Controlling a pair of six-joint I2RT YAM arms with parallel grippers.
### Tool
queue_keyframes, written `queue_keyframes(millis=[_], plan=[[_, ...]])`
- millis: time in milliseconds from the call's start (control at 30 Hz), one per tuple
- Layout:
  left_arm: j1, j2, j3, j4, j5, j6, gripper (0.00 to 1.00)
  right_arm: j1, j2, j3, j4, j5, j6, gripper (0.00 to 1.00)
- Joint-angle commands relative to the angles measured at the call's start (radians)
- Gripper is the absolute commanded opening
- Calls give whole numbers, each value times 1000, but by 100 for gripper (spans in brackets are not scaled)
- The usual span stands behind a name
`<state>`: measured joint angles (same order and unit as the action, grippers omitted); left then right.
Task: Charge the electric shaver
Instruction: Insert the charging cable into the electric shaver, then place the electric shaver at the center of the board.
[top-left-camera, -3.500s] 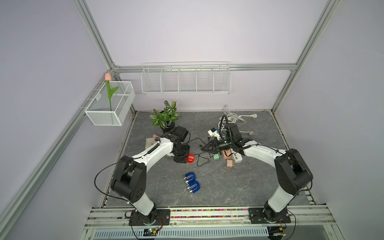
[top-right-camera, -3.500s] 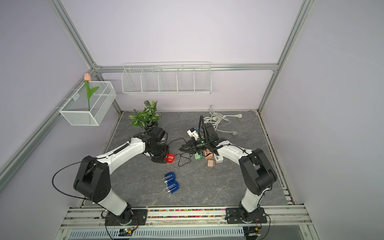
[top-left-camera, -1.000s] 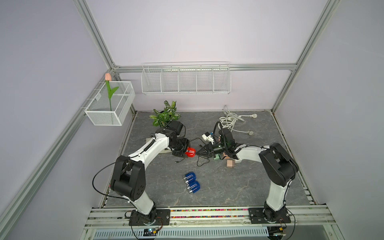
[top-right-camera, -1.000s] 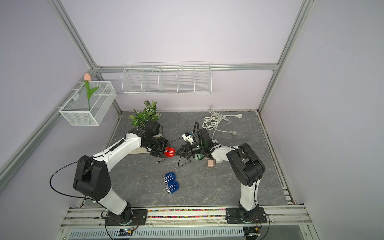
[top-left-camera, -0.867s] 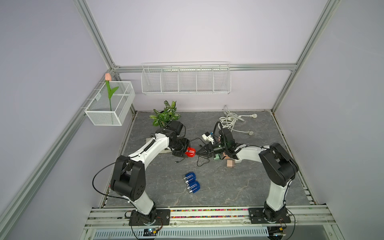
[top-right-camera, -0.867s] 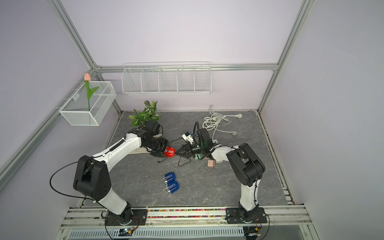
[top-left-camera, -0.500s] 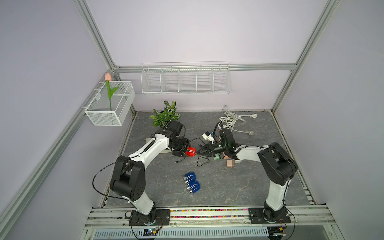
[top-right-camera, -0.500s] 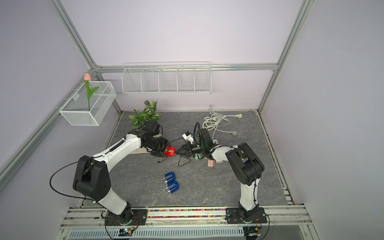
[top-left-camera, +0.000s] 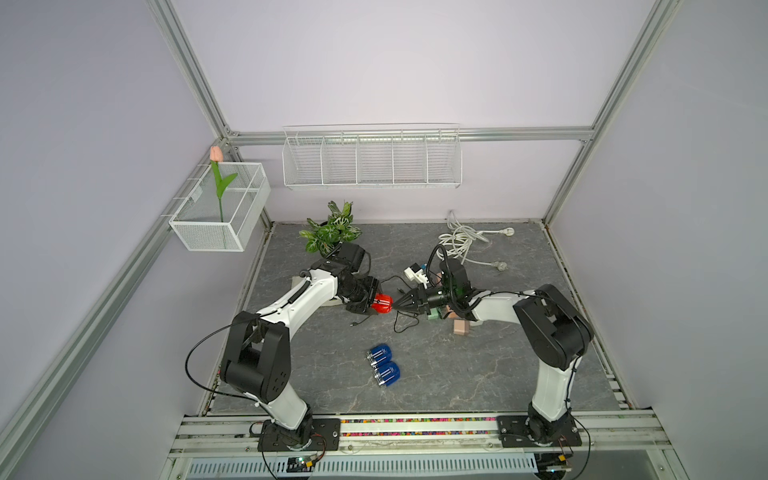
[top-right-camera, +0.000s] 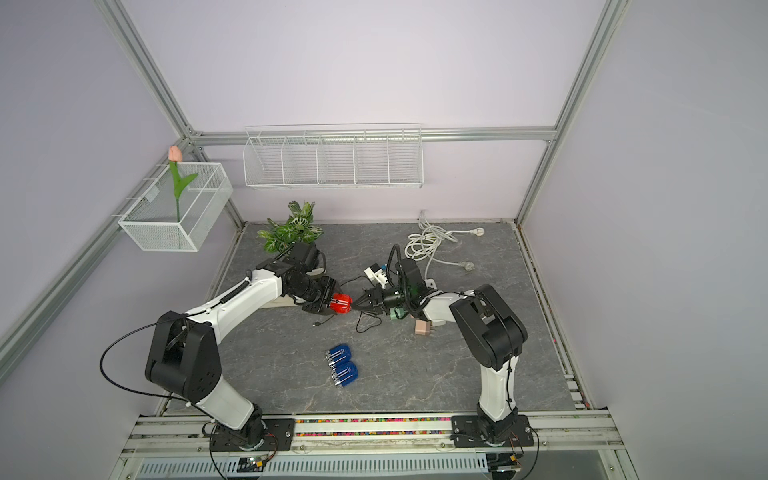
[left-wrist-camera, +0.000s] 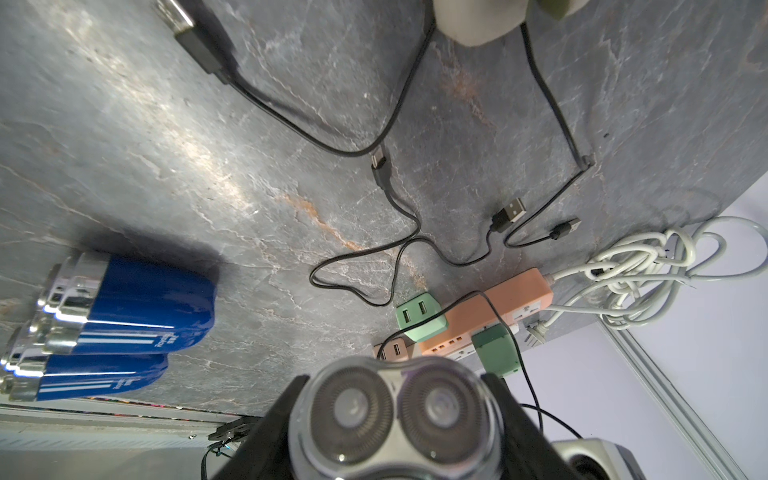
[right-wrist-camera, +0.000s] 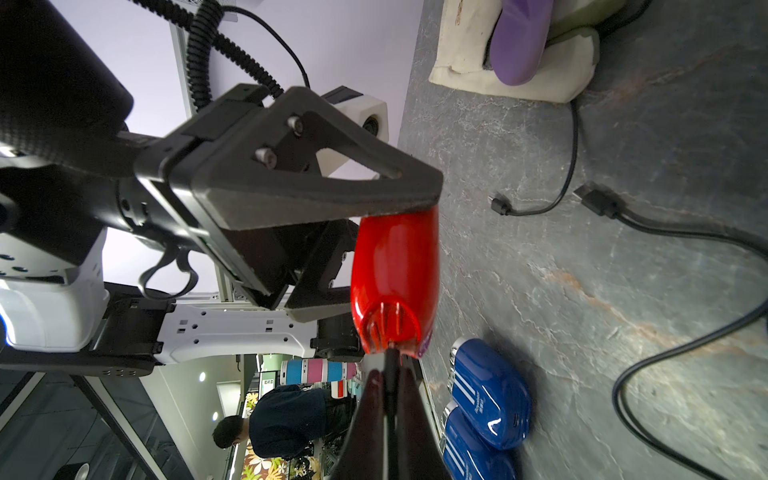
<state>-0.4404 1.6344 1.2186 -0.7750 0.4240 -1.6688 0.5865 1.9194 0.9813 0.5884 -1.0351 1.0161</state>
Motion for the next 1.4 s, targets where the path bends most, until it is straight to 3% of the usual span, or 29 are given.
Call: queue_keyframes(millis=[0,333,500,567,633,700,800,1033,1233,1367], plan=[[-46,-36,7,85,201,-42,0,26,32,18,62,-3,-20,7],[-100,-47,-21,153,225,-105,0,43,43,75,-32,4,-59,7],[-87,-84,-37,78,150,-89,0,29,2,61,-54,38,-59,7],[-71,-110,-71,67,107,-111,0,13,-33,54,-84,58,-60,16],[-57,-146,-120,79,47,-163,0,-4,-80,57,-155,85,-76,36],[-52,-182,-163,99,-11,-231,0,-19,-133,73,-275,122,-120,48],[-53,-213,-205,95,-84,-303,0,-33,-209,123,-494,191,-217,58],[-47,-234,-343,166,-215,-434,0,-60,-319,181,-775,372,-362,64],[-3,-167,-302,107,-269,-304,0,-62,-328,186,-806,385,-370,63],[-4,-128,-300,103,-263,-281,7,-62,-326,186,-819,394,-372,63]])
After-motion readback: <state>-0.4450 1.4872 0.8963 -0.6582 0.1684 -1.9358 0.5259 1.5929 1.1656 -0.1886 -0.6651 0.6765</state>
